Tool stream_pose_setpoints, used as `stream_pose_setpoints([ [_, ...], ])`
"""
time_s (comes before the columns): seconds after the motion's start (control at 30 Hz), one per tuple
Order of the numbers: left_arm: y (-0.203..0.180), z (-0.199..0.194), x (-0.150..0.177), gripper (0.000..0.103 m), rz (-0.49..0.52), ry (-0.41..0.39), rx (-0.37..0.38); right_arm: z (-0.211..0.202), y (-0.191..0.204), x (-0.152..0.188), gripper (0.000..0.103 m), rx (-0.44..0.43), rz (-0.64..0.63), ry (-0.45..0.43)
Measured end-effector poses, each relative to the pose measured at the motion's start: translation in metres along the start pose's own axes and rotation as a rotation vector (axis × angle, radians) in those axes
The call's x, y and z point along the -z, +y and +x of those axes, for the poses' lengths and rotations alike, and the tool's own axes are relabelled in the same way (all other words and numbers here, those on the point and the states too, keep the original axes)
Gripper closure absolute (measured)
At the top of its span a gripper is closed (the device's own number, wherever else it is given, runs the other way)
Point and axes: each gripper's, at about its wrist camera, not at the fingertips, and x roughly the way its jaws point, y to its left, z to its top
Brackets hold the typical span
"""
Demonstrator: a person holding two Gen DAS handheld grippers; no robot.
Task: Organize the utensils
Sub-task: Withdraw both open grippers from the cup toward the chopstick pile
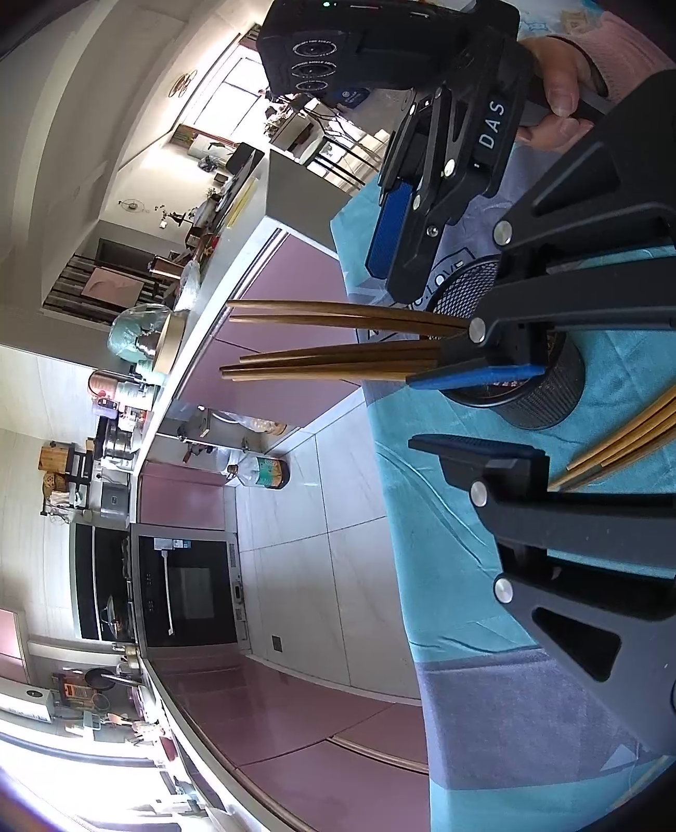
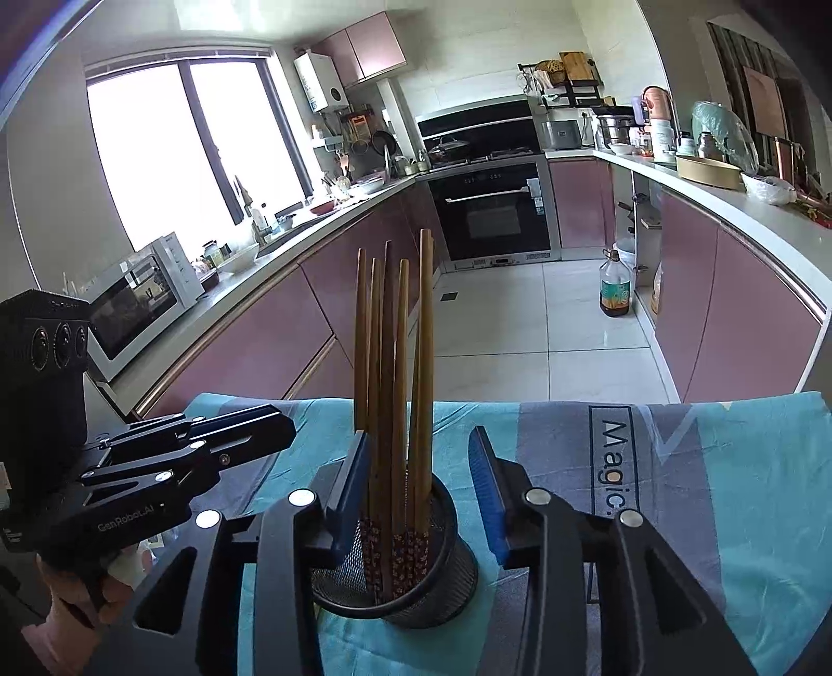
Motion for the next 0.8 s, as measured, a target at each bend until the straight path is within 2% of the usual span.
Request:
stream_pose_setpoints([
  [0.1, 0.001, -0.003, 0.003, 0.085, -0.001, -0.010, -0.004, -0.007, 0.002, 0.004, 0.061, 0.000, -0.006, -0.011],
  [0.3, -0.001, -0.026, 0.015, 0.077, 0.026, -0.074, -0.040, -0.032, 0.014, 0.014, 0.061, -0.038, -0.042, -0.054],
  [0.5, -0.003, -0.061, 0.036, 0.059, 0.073, -0.152, -0.081, -0.052, 0.032, 0.034, 0.060, -0.092, -0.095, -0.062],
  [0.57, -0.001, -0.071, 0.048, 0.052, 0.083, -0.161, -0.104, -0.052, 0.036, 0.044, 0.057, -0.116, -0.101, -0.047],
  [0.8, 0.015, -0.082, 0.096, 0.047, 0.070, -0.116, -0.147, -0.022, 0.052, 0.090, 0.057, -0.148, -0.105, 0.086],
])
